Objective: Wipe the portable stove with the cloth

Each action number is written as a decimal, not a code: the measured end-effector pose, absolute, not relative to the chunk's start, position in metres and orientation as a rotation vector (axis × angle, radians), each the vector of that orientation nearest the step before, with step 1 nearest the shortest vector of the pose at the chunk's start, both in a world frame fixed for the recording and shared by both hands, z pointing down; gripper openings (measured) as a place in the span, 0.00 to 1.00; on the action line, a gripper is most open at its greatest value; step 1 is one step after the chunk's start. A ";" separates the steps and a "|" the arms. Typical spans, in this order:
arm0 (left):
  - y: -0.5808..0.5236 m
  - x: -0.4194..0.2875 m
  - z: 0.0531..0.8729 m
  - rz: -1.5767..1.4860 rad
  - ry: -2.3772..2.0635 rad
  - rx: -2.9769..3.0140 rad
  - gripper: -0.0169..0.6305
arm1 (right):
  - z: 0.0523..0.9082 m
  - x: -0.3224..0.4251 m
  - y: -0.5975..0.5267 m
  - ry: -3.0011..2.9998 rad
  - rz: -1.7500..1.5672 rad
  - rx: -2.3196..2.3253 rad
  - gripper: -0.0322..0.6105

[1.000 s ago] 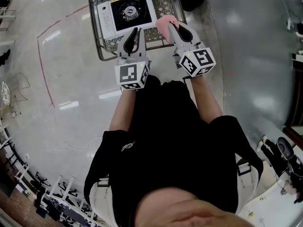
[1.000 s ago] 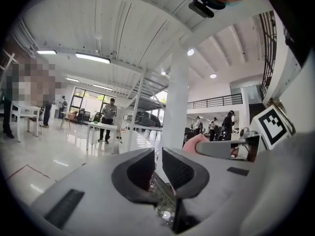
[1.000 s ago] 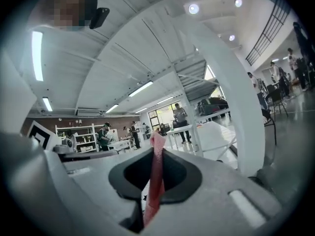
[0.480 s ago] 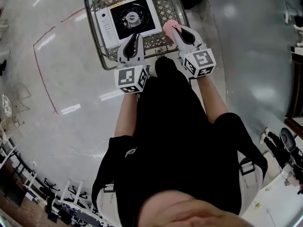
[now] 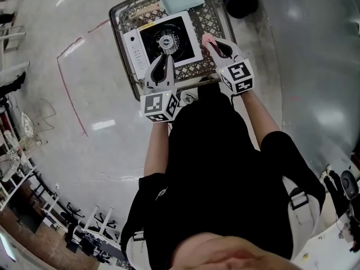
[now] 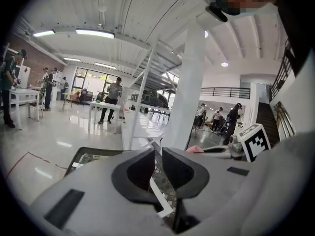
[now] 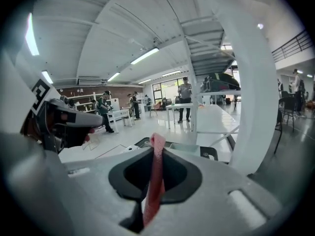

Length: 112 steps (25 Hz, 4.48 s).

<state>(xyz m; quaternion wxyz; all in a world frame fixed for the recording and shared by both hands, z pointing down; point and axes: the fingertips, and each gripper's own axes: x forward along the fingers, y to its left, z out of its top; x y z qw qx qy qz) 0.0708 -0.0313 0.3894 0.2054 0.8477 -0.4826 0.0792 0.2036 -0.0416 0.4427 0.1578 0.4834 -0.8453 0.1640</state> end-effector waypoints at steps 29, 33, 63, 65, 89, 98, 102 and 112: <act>-0.088 0.098 0.523 0.483 -1.363 2.096 0.10 | 0.644 0.188 -0.221 -2.331 0.636 1.150 0.10; -0.094 0.094 0.522 0.459 -1.394 2.104 0.10 | 0.654 0.179 -0.218 -2.335 0.667 1.101 0.10; -0.064 0.084 0.533 0.479 -1.340 2.112 0.10 | 0.661 0.174 -0.137 -2.322 0.721 1.067 0.10; -0.061 0.086 0.533 0.479 -1.331 2.117 0.10 | 0.661 0.174 -0.129 -2.320 0.721 1.064 0.10; -0.017 0.094 0.546 0.541 -1.155 2.194 0.10 | 0.659 0.174 -0.050 -2.260 0.768 1.182 0.10; -0.002 0.096 0.554 0.563 -1.095 2.226 0.10 | 0.659 0.173 -0.021 -2.236 0.785 1.223 0.10; 0.001 0.092 0.555 0.568 -1.087 2.224 0.10 | 0.658 0.172 -0.008 -2.224 0.795 1.250 0.10; -0.009 0.080 0.550 0.538 -1.156 2.189 0.10 | 0.636 0.174 -0.030 -2.249 0.746 1.244 0.10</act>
